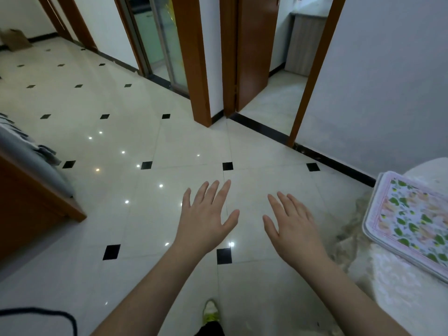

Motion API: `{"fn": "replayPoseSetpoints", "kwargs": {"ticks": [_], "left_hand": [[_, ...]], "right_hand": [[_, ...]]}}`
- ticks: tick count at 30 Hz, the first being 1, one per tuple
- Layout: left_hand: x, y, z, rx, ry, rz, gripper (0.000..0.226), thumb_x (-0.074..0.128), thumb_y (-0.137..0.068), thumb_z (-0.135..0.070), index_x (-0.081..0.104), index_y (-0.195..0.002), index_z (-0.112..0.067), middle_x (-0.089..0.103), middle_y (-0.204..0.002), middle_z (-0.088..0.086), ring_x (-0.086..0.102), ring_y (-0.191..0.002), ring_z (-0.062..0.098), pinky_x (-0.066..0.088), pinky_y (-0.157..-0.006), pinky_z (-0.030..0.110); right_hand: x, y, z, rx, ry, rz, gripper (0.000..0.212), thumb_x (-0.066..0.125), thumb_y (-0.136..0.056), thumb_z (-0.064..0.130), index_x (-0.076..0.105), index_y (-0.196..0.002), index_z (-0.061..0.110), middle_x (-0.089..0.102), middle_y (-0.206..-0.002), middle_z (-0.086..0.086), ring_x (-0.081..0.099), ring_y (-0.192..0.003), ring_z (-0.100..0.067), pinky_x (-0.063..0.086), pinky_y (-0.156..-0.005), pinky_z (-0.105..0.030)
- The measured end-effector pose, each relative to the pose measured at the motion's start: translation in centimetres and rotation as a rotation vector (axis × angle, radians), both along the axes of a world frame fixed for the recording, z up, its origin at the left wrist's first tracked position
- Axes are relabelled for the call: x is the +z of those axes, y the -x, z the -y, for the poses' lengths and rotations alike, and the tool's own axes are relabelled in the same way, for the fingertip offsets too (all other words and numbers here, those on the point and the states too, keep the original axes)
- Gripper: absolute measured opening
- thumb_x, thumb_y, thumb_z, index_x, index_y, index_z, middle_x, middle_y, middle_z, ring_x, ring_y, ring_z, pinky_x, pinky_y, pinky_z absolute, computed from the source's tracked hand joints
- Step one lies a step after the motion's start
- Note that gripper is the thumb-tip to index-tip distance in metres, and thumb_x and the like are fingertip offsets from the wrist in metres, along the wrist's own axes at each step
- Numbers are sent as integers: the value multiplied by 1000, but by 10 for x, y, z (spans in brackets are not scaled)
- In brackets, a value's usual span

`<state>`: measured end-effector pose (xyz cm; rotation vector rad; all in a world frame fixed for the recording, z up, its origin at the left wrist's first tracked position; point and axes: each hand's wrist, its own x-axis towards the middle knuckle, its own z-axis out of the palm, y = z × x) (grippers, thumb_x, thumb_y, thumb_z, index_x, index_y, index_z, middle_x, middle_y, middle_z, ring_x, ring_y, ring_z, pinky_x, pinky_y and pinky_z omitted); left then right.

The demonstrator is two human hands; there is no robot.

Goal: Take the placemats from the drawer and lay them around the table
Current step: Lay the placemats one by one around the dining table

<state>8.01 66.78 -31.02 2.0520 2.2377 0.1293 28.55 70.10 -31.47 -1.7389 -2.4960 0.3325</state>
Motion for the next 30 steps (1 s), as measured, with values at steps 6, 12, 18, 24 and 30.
{"fn": "replayPoseSetpoints", "kwargs": {"ticks": [6,12,18,24,30], "left_hand": [[-2,41,-82,-150,9,-51,81,-4,-85,-68,1,-157,-33,10,-166,0,3,-153,22,-1,-122,51],[0,35,-159,-259,14,-49,85,-13,-80,-69,-5,-157,-34,-2,-167,-2,-8,-153,21,-9,-121,49],[-15,-7,-253,-398,-8,-67,75,6,-91,-68,7,-157,-33,9,-166,0,-1,-153,22,-16,-117,47],[-9,-71,-343,-520,35,-103,79,-4,-85,-69,-5,-156,-35,1,-167,-3,-7,-153,19,-17,-118,46],[-3,-147,-413,-664,32,-111,80,-8,-83,-68,-6,-156,-35,-2,-167,-3,-9,-153,18,-14,-120,46]], "right_hand": [[-2,38,-65,-161,-70,83,68,15,-95,51,46,-145,17,45,-149,-11,42,-138,-29,27,-114,-43],[-5,39,-114,-263,-116,151,61,25,-95,49,54,-139,16,51,-145,-11,45,-136,-30,22,-111,-44],[-20,-5,-181,-383,-97,108,61,25,-96,49,50,-142,17,47,-147,-12,42,-138,-31,28,-112,-47],[-19,-76,-258,-539,-82,57,71,14,-93,53,43,-146,16,39,-153,-12,32,-143,-32,25,-115,-46],[-16,-125,-308,-617,-109,65,60,29,-94,47,54,-137,13,52,-143,-13,47,-134,-33,29,-108,-47]]}}
